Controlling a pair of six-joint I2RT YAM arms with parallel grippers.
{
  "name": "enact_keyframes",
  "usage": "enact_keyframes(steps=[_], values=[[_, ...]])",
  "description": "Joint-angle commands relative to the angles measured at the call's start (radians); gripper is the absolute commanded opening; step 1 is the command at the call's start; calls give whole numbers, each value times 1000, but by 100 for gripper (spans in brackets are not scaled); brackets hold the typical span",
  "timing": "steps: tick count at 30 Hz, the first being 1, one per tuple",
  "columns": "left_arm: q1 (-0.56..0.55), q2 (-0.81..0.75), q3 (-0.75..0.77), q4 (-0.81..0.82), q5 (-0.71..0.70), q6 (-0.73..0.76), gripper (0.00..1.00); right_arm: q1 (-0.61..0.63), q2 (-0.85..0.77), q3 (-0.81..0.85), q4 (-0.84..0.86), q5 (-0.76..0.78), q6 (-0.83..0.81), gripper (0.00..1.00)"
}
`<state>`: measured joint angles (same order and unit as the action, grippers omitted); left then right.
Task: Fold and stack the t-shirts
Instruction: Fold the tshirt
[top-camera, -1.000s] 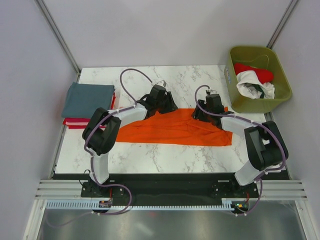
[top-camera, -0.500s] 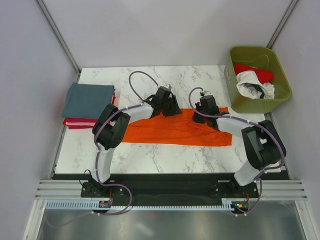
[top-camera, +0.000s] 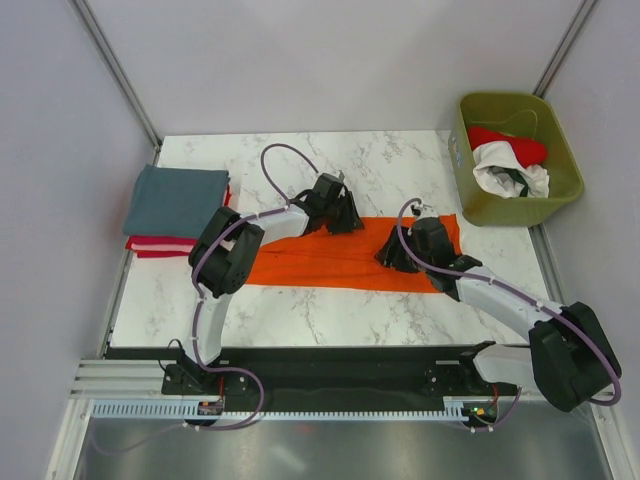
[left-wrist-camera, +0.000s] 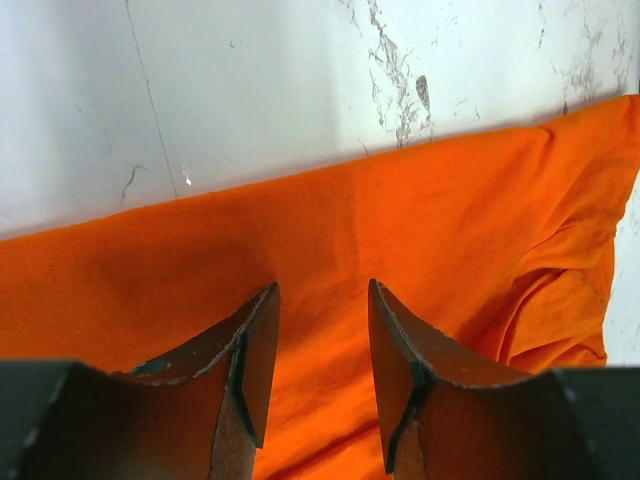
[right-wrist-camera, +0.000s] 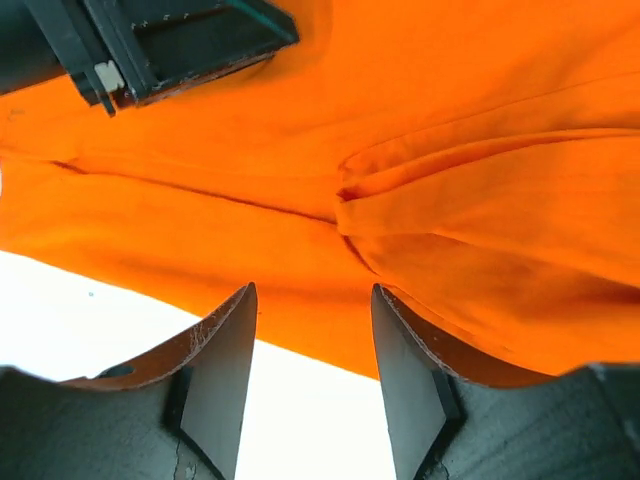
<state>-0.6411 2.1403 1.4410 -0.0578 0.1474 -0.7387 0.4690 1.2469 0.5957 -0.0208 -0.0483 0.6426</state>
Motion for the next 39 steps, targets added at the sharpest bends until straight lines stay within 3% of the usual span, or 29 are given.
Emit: enact_keyframes(steps=[1,5,10,13,14,16,21,30,35,39], values=[[-3,-13,27,-16,-26,44,48,-1,-66,56,-68,83,8,57],[-14,-71,3,-11,-43,79,48,-36,-58,156,-174,316,-37,50],[-60,-163,-30,30,-37,143,50,-157,8,194,-174,346,-24,38],[-88,-171,-21,35,-2,162,51,-214,74,208,-150,318,-29,22],[-95,-165,-8,33,13,163,51,-227,107,211,-145,321,-31,10],[-103,-149,1,33,30,163,51,-237,141,220,-125,317,-31,1],[-120,-67,87,33,63,157,51,-253,261,254,-100,278,-35,0],[-124,190,327,6,147,59,49,-254,322,230,-56,243,-15,0],[-129,245,380,-28,133,42,49,-254,261,144,-76,199,22,0],[-129,256,387,-59,93,42,49,-253,102,72,-158,131,12,0]])
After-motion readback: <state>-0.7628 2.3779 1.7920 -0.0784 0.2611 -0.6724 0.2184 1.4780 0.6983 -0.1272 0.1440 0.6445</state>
